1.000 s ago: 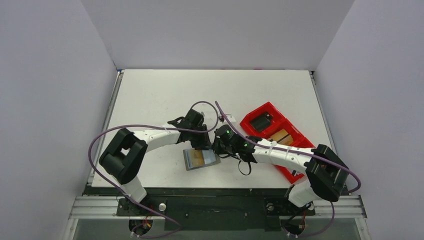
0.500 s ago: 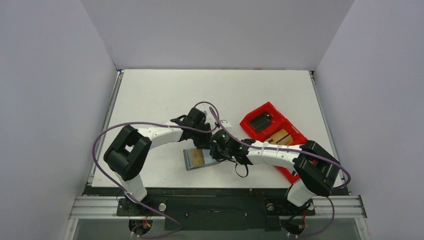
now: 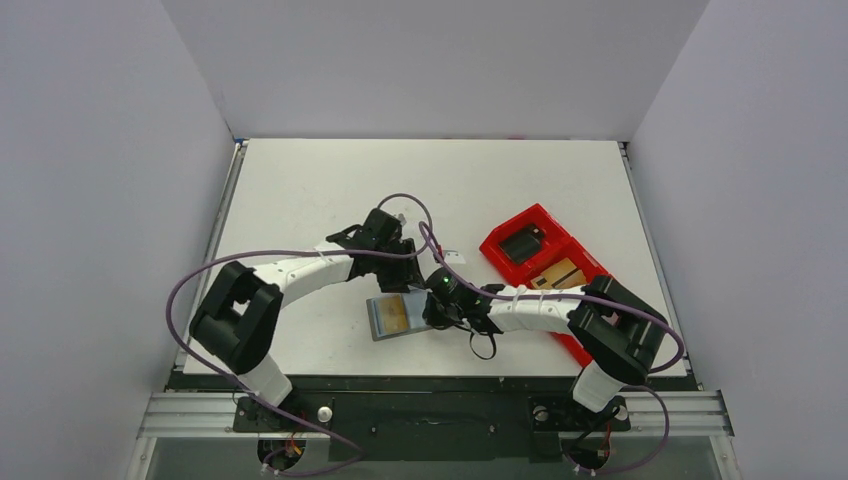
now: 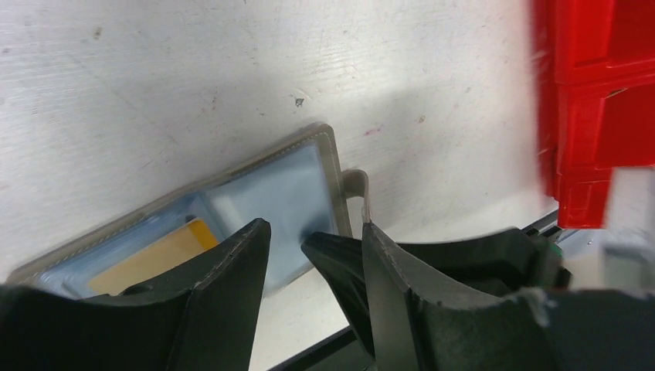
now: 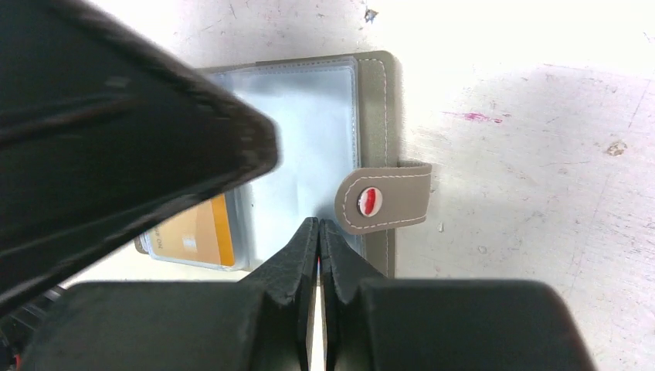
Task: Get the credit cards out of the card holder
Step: Remove the credit card from the card holder.
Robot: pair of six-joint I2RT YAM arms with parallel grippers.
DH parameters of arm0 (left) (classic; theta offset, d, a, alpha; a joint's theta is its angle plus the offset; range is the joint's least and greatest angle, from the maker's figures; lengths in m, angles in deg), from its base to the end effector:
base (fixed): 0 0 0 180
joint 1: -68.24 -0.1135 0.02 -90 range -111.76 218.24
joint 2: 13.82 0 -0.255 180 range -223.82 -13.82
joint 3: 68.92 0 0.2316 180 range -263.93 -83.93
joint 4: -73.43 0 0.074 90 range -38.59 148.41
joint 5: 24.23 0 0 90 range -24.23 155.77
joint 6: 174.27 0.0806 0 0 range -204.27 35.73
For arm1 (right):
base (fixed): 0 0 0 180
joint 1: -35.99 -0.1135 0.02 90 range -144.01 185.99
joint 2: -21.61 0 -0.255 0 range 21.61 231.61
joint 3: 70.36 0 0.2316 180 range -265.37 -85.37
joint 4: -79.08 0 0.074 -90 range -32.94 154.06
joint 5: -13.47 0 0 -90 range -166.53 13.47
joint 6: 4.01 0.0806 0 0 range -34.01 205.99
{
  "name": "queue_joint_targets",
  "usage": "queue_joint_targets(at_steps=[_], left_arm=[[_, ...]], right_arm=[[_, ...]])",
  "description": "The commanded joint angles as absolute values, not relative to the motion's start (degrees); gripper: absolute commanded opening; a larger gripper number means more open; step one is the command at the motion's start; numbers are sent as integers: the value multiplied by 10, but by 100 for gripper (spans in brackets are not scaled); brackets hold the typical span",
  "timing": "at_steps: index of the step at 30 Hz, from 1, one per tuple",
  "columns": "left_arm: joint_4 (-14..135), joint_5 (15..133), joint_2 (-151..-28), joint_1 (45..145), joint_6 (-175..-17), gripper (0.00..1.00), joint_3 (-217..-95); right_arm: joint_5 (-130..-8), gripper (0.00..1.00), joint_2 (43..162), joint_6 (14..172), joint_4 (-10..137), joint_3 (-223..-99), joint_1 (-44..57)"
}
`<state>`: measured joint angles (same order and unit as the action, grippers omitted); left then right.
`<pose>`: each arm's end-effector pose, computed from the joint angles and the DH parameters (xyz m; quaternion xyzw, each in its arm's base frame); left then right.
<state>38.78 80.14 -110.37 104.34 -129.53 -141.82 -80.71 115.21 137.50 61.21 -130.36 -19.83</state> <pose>0.2639 -0.2172 0.1445 -0.0422 0.9541 -0.2679 0.1271 0.1875 0.2656 0.1191 -0.0234 0.9432 0.2452 0.2231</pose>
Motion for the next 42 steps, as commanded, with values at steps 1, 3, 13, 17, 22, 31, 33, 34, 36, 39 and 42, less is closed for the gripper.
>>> queue_joint_targets(at_steps=[1, 3, 13, 17, 22, 31, 33, 34, 36, 39, 42], left_arm=[[347, 767, -1030, 1035, -1261, 46, -1417], [322, 748, -1012, 1033, -1254, 46, -1412], [277, 698, -941, 1009, -1249, 30, -1348], [280, 698, -935, 1004, -1252, 21, -1329], [303, 709, -932, 1000, -1258, 16, -1306], [345, 724, -959, 1000, -1260, 13, -1287], [349, 726, -966, 1000, -1259, 12, -1284], [351, 725, -968, 1000, -1258, 12, -1284], [354, 724, -974, 1000, -1258, 12, -1284], [354, 720, -982, 1000, -1258, 11, -1285], [356, 718, -992, 1000, -1259, 10, -1286]], right_arm=[[-816, 0, 1153, 1384, 630, -1296, -194], [-813, 0, 1150, 1380, 626, -1302, -194], [-772, 4, 1151, 1367, 612, -1353, -195], [-736, 11, 1167, 1367, 616, -1374, -196], [-717, 17, 1192, 1372, 626, -1388, -195], [-707, 24, 1216, 1385, 654, -1375, -186], [-702, 25, 1219, 1386, 665, -1370, -183], [-698, 24, 1220, 1388, 669, -1368, -182], [-692, 25, 1222, 1393, 680, -1360, -178], [-682, 25, 1228, 1400, 699, -1353, -174], [-670, 24, 1233, 1405, 713, -1345, -170]])
